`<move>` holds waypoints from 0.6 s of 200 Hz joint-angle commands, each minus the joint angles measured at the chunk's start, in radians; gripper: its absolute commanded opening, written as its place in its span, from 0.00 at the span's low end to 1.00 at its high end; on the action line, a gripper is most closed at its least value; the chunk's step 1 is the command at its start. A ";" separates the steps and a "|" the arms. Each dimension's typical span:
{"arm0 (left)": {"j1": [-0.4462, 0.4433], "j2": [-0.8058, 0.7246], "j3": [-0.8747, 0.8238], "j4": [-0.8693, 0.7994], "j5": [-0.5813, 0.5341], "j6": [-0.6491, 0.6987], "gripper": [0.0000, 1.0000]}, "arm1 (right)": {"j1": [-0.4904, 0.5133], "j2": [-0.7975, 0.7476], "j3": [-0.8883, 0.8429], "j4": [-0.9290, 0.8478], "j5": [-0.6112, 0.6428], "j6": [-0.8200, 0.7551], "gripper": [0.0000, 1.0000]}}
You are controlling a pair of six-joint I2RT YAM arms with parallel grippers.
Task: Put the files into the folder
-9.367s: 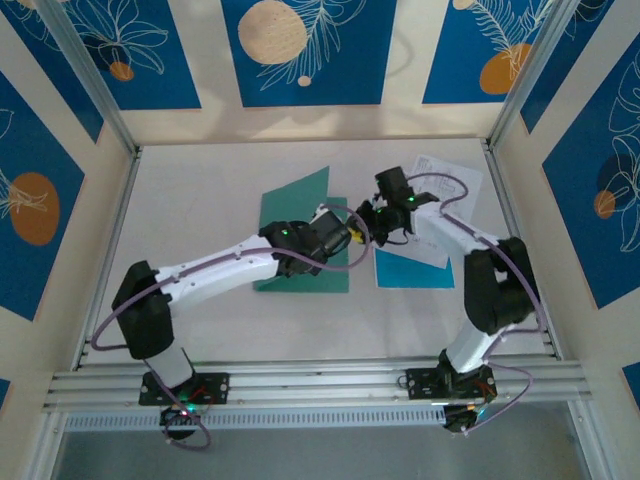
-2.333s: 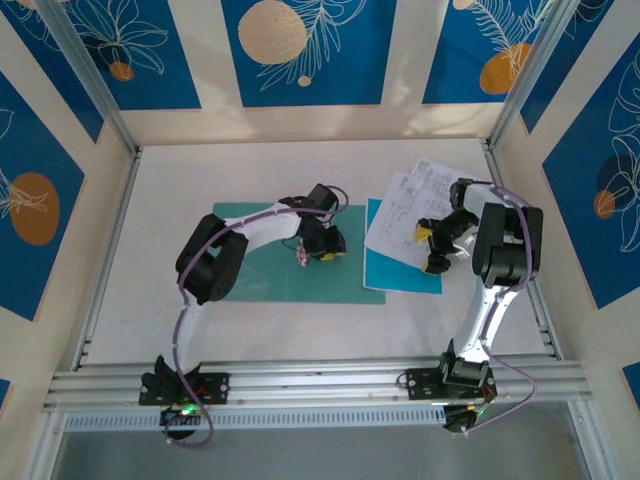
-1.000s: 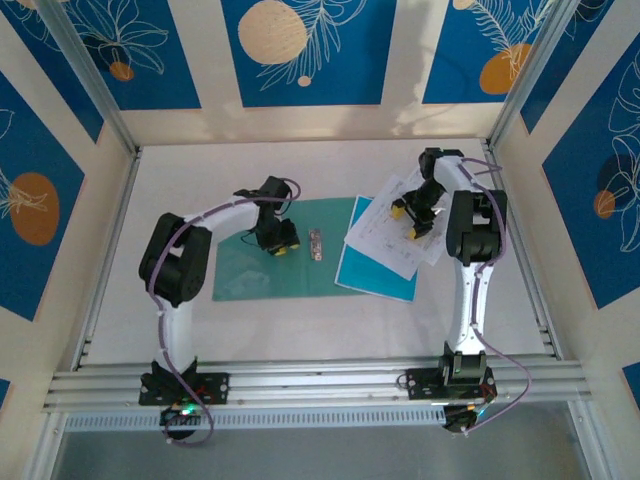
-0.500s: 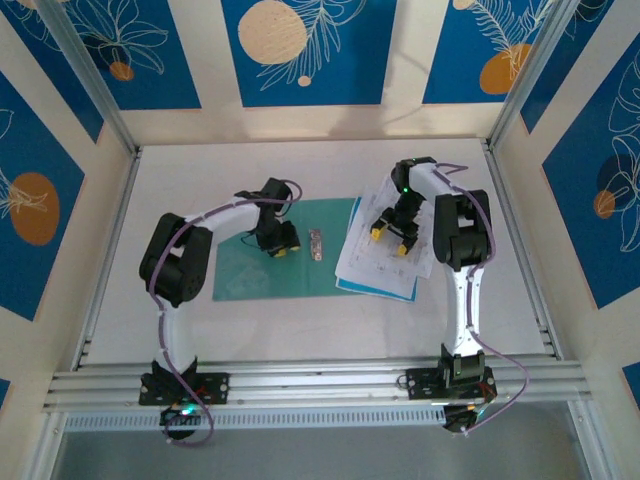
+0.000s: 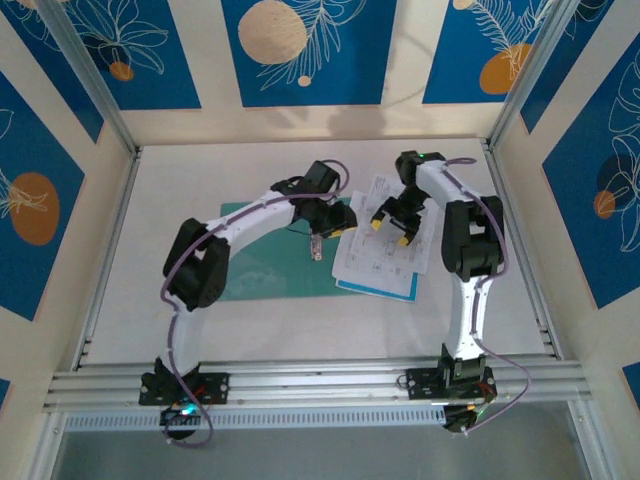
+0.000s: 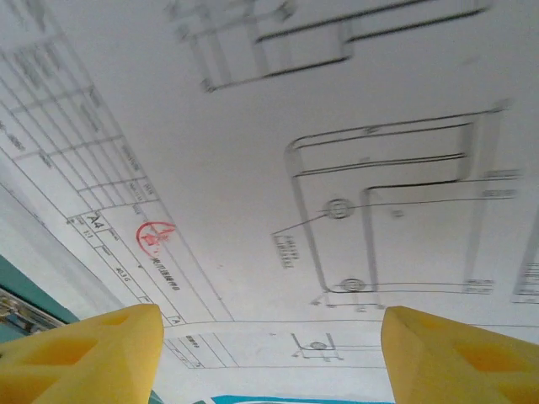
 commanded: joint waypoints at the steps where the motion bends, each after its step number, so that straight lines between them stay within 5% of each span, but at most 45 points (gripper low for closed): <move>1: 0.002 0.093 0.067 0.011 0.055 -0.034 0.39 | -0.061 -0.027 -0.044 0.048 -0.042 0.032 0.69; 120: -0.003 0.227 0.139 -0.056 0.042 0.048 0.43 | -0.108 0.119 -0.014 -0.038 0.009 0.030 0.65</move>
